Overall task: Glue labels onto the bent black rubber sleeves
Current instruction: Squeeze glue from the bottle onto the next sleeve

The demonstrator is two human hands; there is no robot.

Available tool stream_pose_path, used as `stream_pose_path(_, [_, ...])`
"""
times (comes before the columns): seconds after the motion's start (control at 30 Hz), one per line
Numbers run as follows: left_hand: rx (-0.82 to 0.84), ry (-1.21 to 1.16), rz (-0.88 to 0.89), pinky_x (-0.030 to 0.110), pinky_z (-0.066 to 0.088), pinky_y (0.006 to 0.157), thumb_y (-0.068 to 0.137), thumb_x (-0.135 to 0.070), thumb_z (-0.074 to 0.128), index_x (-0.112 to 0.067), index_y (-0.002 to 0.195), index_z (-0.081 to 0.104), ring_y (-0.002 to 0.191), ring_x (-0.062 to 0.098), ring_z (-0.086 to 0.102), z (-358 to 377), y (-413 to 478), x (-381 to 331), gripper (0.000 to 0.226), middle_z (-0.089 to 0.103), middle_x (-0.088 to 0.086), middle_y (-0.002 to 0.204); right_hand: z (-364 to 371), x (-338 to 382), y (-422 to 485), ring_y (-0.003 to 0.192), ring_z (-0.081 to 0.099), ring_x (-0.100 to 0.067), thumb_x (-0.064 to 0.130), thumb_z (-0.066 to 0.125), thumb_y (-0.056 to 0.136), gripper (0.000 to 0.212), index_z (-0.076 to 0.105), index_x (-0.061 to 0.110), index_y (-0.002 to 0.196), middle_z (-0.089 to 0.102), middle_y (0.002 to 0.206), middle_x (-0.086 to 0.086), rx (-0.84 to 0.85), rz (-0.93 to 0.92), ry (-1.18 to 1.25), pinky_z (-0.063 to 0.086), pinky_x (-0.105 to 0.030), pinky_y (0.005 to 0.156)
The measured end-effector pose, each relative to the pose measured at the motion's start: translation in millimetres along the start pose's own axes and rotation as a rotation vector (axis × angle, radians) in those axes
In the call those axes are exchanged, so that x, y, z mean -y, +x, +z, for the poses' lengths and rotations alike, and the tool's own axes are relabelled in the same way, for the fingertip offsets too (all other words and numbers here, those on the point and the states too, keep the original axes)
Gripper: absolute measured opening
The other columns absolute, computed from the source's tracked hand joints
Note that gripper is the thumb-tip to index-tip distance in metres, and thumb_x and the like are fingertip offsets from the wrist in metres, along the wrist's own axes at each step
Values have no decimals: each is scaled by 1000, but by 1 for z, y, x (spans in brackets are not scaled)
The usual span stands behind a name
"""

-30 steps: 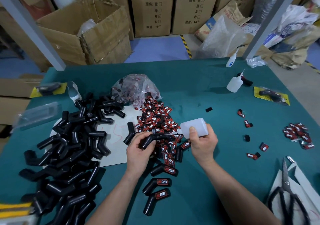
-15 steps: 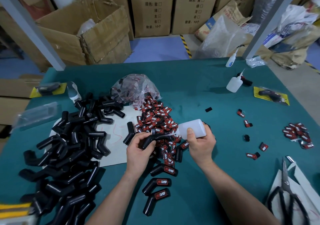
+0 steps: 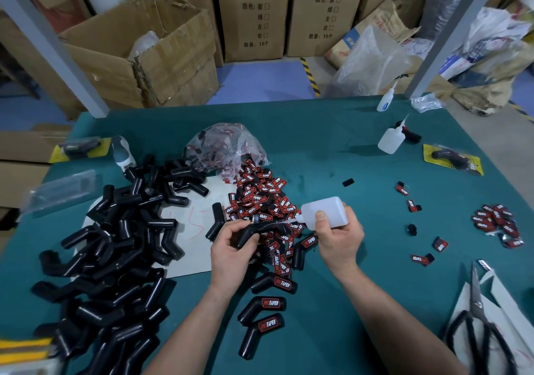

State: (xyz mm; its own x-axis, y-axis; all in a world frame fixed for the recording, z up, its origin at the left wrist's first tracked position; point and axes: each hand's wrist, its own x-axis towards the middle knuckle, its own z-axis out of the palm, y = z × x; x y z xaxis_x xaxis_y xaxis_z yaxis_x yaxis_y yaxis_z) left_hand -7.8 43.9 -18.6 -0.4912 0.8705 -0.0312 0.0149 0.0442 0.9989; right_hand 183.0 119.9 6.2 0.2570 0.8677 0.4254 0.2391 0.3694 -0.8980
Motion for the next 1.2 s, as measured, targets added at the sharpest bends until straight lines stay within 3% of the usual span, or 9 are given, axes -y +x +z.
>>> stream_pose_path(0.1, [4, 1, 1, 11, 51, 82, 85, 4, 79, -29, 101, 73, 99, 8, 69, 1, 0, 0, 37, 72, -11, 107, 1, 1, 0, 61, 50, 5, 37, 65, 81, 14, 51, 32, 79, 52, 69, 17, 2, -1, 16, 39, -10, 56])
stream_pose_path(0.23, [1, 0, 13, 11, 51, 83, 85, 5, 79, -28, 101, 73, 99, 7, 69, 0, 0, 0, 37, 72, -9, 107, 2, 1, -3, 62, 49, 0, 36, 66, 81, 19, 55, 20, 82, 53, 71, 16, 17, -18, 10, 39, -11, 56])
stream_pose_path(0.37, [-5, -4, 22, 10, 49, 83, 85, 5, 79, -24, 103, 73, 100, 8, 69, 1, 1, 2, 35, 72, -5, 108, 0, 0, 1, 64, 52, 8, 36, 65, 80, 19, 54, 20, 82, 53, 71, 19, -11, -4, 18, 37, -3, 60])
stream_pose_path(0.5, [0, -5, 31, 15, 51, 89, 85, 6, 78, -24, 103, 73, 104, 11, 68, 0, 2, 5, 35, 72, -7, 108, 1, 1, 0, 61, 48, -2, 37, 65, 80, 19, 54, 21, 81, 52, 69, 17, 2, -10, 9, 38, -6, 59])
stream_pose_path(0.73, [1, 38, 103, 17, 49, 99, 85, 5, 79, -48, 103, 72, 112, 10, 67, 1, 3, 7, 56, 71, -13, 112, 0, 0, 1, 64, 52, 9, 39, 64, 79, 25, 56, 16, 83, 53, 71, 16, -24, 22, 13, 38, -6, 60])
stream_pose_path(0.97, [20, 46, 107, 25, 51, 102, 85, 5, 79, -47, 102, 73, 113, 13, 66, 0, 4, 7, 56, 70, -13, 113, -1, 0, 2, 67, 54, 10, 39, 64, 80, 26, 58, 15, 87, 55, 75, 17, -26, 24, 15, 40, -6, 61])
stream_pose_path(1.2, [21, 43, 97, 25, 52, 102, 85, 5, 79, -47, 102, 74, 114, 11, 66, 0, 4, 6, 54, 70, -13, 113, 0, 3, 0, 62, 50, 8, 37, 65, 81, 24, 52, 18, 78, 49, 68, 16, 2, 0, 2, 36, -4, 58])
